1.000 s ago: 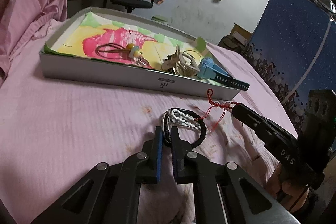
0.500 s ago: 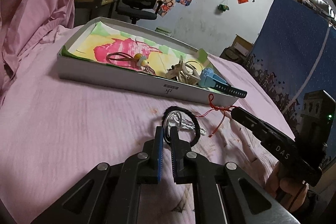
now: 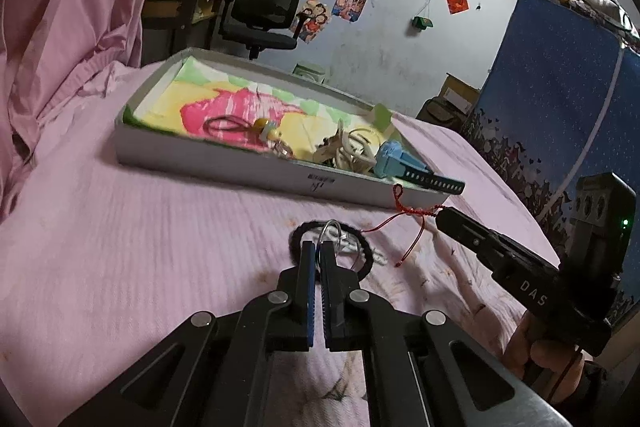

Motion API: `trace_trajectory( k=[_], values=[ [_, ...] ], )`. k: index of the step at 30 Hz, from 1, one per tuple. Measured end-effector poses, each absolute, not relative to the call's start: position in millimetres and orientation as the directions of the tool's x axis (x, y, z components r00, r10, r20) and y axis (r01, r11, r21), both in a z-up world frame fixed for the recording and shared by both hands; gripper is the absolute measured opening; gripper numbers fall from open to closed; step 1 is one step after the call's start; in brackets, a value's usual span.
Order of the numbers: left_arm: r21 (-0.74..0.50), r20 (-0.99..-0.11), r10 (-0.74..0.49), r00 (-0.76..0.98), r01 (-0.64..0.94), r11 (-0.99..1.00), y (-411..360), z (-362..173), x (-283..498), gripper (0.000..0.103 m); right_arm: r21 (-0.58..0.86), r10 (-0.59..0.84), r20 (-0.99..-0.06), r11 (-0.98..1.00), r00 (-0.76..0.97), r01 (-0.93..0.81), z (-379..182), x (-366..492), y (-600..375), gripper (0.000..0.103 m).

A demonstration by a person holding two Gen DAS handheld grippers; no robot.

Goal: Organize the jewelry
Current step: 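Lift the bracelet with both tools, carry it into the tray and release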

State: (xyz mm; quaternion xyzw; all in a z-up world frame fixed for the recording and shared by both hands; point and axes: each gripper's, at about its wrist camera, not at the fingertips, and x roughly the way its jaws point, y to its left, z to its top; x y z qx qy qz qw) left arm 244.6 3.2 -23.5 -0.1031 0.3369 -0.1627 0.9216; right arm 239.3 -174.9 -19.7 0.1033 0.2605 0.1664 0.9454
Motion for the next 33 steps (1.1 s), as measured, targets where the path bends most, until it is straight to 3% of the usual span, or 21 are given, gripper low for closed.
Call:
trace_trajectory(
  k=[6,22,28,33],
  values=[
    [-0.249,-0.547,-0.351,0.760,0.253,0.935,-5.5,1.3,244.3,0.003,0.270,0.360,-0.374,0.924,0.855,-0.271,-0.3,233.0,-179.4,0.004],
    [-0.048,-0.293,-0.198,0.936,0.192,0.980,-34.6,55.7,277.6,0.003,0.203,0.295,-0.094,0.941,0.951,-0.272,51.7,275.3,-165.8,0.004],
    [-0.058,-0.293,-0.172,0.941,0.162,0.985,-28.5,44.9,315.6,0.003,0.213,0.281,-0.093,0.943,0.955,-0.257,43.1,302.4,-164.1,0.004],
    [-0.151,-0.340,-0.155,0.928,0.109,0.982,-7.7,30.9,343.7,0.003,0.210,0.285,-0.137,0.944,0.949,-0.253,32.1,323.6,-158.7,0.004]
  ],
)
